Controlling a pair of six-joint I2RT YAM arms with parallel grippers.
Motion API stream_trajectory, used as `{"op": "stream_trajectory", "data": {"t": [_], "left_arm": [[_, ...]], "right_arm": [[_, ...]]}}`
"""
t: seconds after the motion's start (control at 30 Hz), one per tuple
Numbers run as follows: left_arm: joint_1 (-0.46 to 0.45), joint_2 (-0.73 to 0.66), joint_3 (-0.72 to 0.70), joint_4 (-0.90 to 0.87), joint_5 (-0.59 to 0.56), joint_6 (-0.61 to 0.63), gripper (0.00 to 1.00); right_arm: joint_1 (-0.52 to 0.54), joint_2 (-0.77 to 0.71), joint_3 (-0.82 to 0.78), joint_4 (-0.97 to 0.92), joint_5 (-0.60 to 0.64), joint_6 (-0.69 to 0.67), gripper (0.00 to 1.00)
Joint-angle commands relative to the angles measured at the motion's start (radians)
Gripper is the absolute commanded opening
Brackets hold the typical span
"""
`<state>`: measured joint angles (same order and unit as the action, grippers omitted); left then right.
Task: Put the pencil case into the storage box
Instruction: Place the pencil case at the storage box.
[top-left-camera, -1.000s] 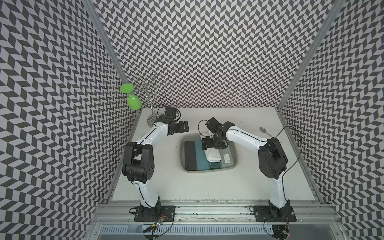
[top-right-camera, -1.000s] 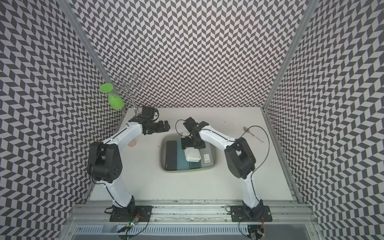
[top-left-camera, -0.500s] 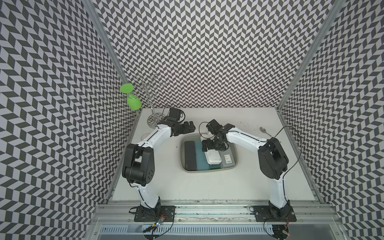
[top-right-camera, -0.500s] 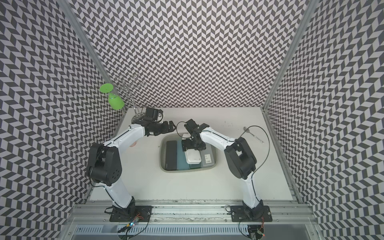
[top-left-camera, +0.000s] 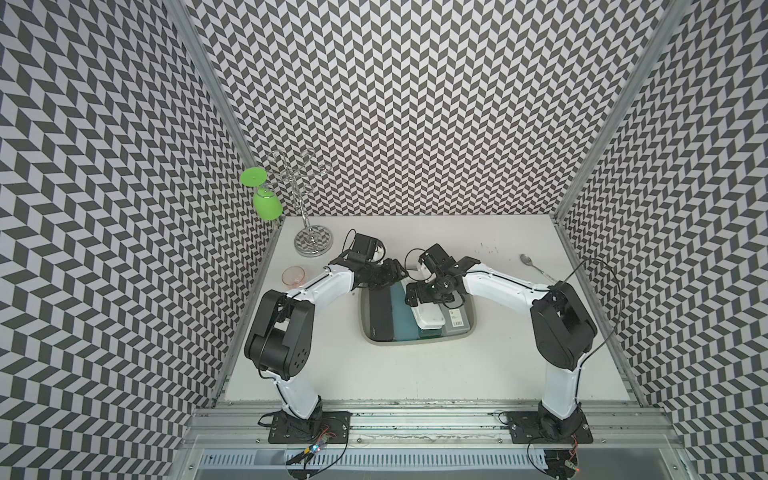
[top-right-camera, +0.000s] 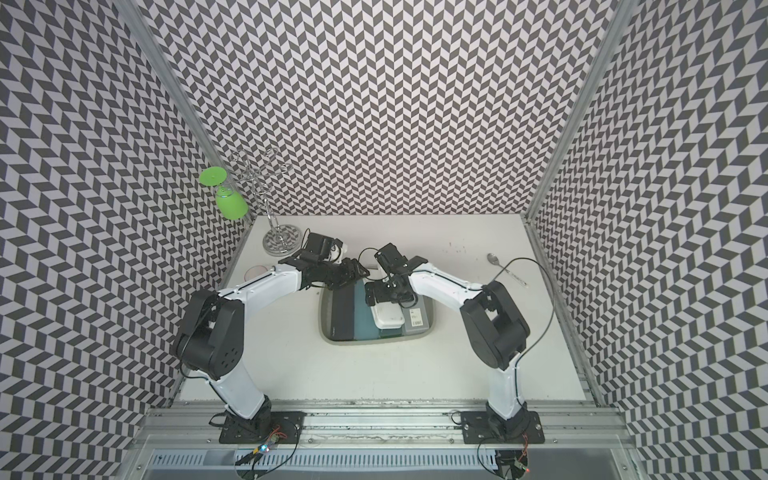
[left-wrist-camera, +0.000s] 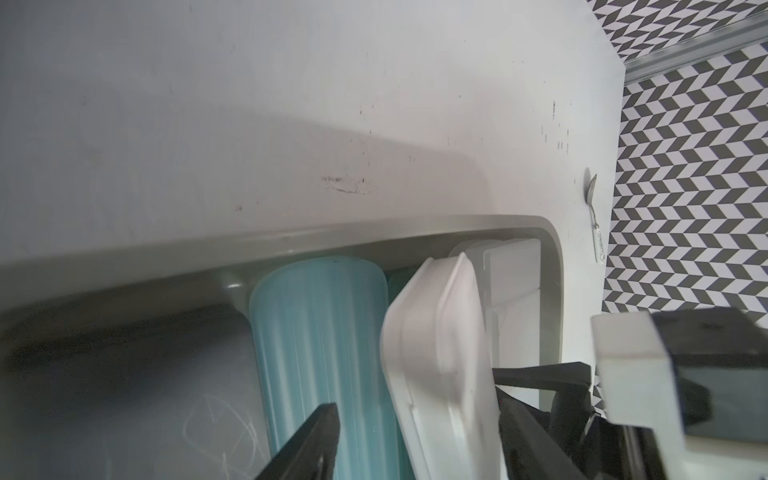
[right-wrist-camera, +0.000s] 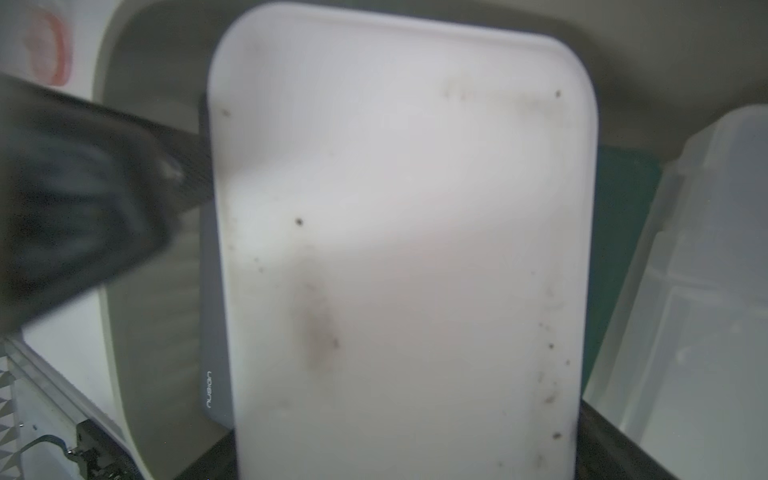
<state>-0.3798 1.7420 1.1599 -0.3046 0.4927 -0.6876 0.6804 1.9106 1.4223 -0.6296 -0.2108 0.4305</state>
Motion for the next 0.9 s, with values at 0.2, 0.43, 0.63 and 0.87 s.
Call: {"op": "stream_trajectory", "data": {"t": [0.2,0.43,0.63,0.87], "left_arm": [[-0.034,-0.023,-0.016,0.133,0.021,-0.079,0.68],[-0.037,0.001,-0.018,0.148,0.032,-0.08,0.42],[-0.036,0.011,-0.045,0.153,0.03,-0.065,0.29],[-0.036,0.038,-0.043,0.15,0.004,-0.033,0.3]], "right_arm": [[-0.002,-0.047,-0.011,0.116,-0.072,0.002,1.0],[-0.002,-0.062,-0.027,0.13,-0.073,0.009,1.0],[-0.009,-0.083,-0.037,0.121,-0.061,0.002,1.0],[-0.015,-0.121,-0.008,0.089,-0.099,-0.003,1.0]]}}
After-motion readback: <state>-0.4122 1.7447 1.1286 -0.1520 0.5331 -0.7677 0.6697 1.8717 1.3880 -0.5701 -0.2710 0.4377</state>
